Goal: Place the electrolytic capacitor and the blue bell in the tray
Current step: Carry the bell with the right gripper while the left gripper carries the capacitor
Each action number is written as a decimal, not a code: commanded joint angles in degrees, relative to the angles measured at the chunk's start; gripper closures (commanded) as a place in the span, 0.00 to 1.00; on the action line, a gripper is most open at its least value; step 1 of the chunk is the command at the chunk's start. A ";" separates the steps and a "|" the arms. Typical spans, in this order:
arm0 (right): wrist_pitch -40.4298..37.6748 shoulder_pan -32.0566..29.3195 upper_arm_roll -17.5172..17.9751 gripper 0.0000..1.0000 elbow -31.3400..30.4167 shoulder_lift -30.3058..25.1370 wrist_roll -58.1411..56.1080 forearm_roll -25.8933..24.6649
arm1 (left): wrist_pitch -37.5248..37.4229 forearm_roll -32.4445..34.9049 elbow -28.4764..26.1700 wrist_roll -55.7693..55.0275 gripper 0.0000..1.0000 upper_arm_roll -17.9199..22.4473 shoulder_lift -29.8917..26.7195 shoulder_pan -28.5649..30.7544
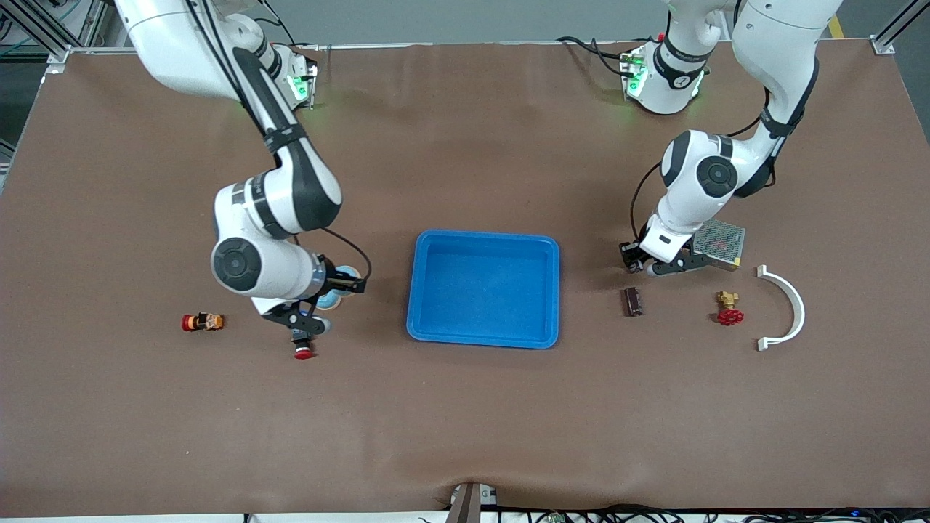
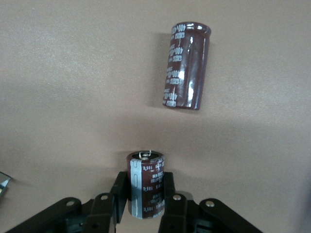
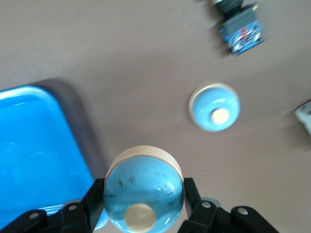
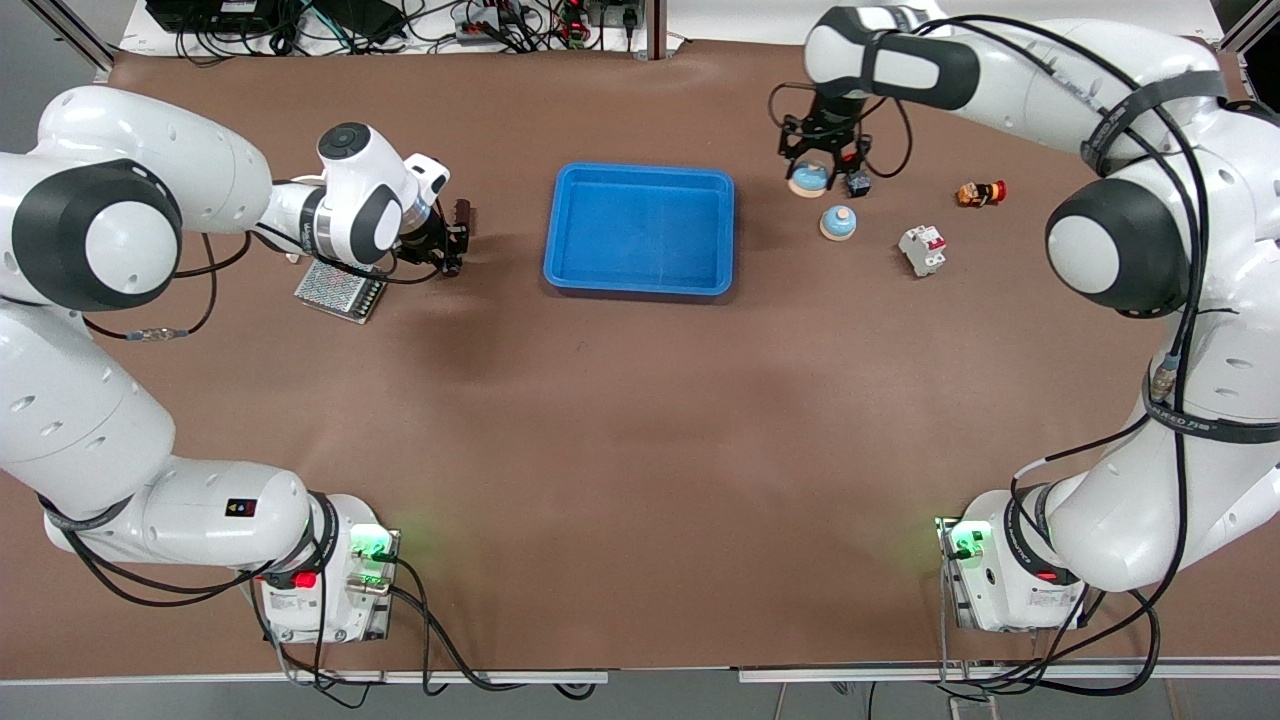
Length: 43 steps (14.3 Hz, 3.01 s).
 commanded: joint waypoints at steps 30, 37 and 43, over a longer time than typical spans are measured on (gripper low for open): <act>19.96 18.90 -0.41 0.41 0.35 11.95 21.45 1.33 | -24.39 1.20 19.79 -76.23 1.00 -5.62 -3.19 -4.67; 20.31 18.99 -0.41 0.11 0.52 12.13 21.45 1.33 | -23.08 1.20 22.25 -95.48 1.00 -5.89 -1.69 -9.58; 16.30 18.64 -0.50 0.00 1.58 9.15 20.66 1.24 | -21.67 5.75 25.05 -105.94 1.00 -5.71 2.78 -16.97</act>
